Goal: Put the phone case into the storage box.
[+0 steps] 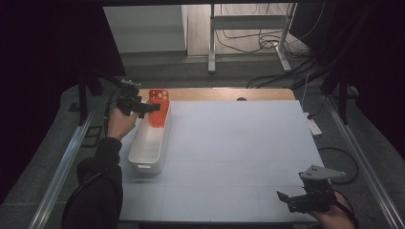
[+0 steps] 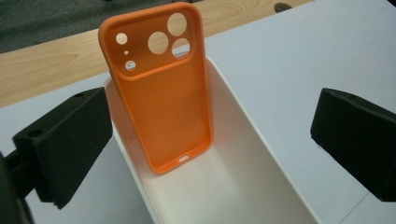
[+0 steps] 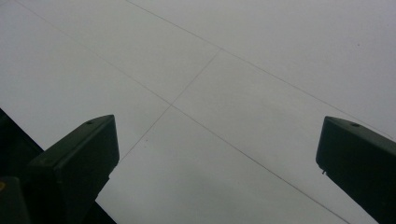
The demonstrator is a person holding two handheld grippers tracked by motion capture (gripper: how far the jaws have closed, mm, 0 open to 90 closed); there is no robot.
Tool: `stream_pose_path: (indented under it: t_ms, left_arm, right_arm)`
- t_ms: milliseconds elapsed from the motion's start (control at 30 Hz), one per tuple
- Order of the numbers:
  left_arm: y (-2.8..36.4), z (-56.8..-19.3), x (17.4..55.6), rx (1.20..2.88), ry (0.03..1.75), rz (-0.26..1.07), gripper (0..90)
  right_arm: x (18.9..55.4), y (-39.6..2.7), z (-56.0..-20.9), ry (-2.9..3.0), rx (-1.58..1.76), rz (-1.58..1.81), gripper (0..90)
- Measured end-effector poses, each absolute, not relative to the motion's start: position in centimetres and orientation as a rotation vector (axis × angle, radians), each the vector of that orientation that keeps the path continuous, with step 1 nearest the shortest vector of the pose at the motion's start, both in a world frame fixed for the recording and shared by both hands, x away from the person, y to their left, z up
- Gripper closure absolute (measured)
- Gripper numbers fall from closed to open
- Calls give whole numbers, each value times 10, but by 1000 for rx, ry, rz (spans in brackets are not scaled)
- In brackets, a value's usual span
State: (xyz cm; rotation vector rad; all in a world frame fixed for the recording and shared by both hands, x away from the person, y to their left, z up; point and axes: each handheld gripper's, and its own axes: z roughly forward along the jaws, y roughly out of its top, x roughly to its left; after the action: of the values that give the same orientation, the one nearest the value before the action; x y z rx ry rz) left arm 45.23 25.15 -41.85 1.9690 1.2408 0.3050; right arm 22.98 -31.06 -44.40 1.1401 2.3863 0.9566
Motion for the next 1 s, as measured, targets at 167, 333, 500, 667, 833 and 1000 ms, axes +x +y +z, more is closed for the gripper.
stream_pose_path:
  t_ms: [167, 333, 500, 667, 833, 1000]
  left_arm:
    - [249, -420, 446, 1993, 1212, 317, 0]
    - [246, -421, 440, 1999, 1186, 331, 0]
    - [245, -422, 434, 1994, 1172, 324, 0]
    - [242, -422, 427, 1996, 1149, 309, 0]
    - [239, -423, 422, 2022, 1124, 293, 0]
    - [237, -425, 416, 2011, 1111, 279, 0]
  right_arm:
    - [230, -311, -444, 2385, 1143, 957, 0]
    - [230, -311, -444, 2385, 1142, 957, 0]
    - [230, -311, -444, 2384, 1143, 956, 0]
    - [230, -311, -444, 2384, 1143, 956, 0]
    - [230, -310, -444, 2382, 1142, 954, 0]
    - [230, -310, -444, 2381, 1143, 954, 0]
